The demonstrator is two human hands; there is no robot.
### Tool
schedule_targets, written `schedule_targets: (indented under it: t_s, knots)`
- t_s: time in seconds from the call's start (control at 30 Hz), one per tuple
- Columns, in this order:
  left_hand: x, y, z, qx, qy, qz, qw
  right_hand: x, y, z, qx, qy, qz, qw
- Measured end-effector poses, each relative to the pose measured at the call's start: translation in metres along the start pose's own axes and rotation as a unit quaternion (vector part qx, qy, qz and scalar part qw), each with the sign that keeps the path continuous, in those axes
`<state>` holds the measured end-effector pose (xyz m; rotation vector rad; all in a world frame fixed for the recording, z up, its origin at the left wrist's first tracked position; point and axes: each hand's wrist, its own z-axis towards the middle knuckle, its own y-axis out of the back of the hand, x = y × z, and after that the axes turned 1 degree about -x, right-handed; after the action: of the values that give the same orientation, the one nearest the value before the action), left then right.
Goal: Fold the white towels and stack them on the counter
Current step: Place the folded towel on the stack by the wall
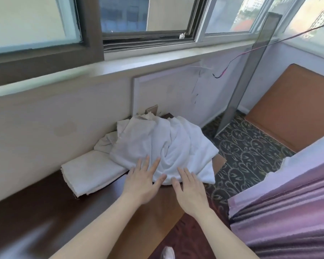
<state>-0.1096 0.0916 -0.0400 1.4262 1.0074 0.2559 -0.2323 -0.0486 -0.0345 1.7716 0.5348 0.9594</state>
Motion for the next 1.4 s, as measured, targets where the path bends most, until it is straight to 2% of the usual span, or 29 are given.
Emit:
schedule_targets:
  t_s: [0.23, 0.47, 0.63, 0.8, 1.03, 1.1, 1.2, 1.4]
  knots:
    - [-0.040, -0.028, 0.088, 0.041, 0.078, 0.021, 0.996, -0.054, 0.015, 0.115, 0.045, 0.053, 0.023, 0.997]
    - [-0.051, -0.042, 0.171, -0.017, 0.165, 0.020, 0.986, -0.085, 0.016, 0.217, 0.052, 0.084, 0.044, 0.994]
    - [-0.043, -0.055, 0.210, -0.050, 0.231, 0.093, 0.967, -0.086, -0.007, 0.263, 0.039, 0.098, 0.050, 0.993]
    - [-0.026, -0.078, 0.219, -0.147, 0.213, 0.206, 0.944, -0.073, -0.041, 0.279, -0.044, 0.096, 0.082, 0.991]
    - [-0.016, -0.094, 0.220, -0.260, 0.161, 0.220, 0.926, -0.075, -0.062, 0.281, -0.197, 0.112, 0.110, 0.968]
    - [-0.016, -0.094, 0.217, -0.274, 0.148, 0.214, 0.926, -0.072, -0.057, 0.280, -0.203, 0.100, 0.092, 0.970]
    - [-0.015, -0.091, 0.214, -0.297, 0.133, 0.197, 0.925, -0.065, -0.053, 0.278, -0.171, 0.093, 0.066, 0.979]
    - [-0.016, -0.073, 0.202, -0.311, 0.131, 0.122, 0.933, -0.071, -0.044, 0.283, -0.119, 0.142, 0.087, 0.979]
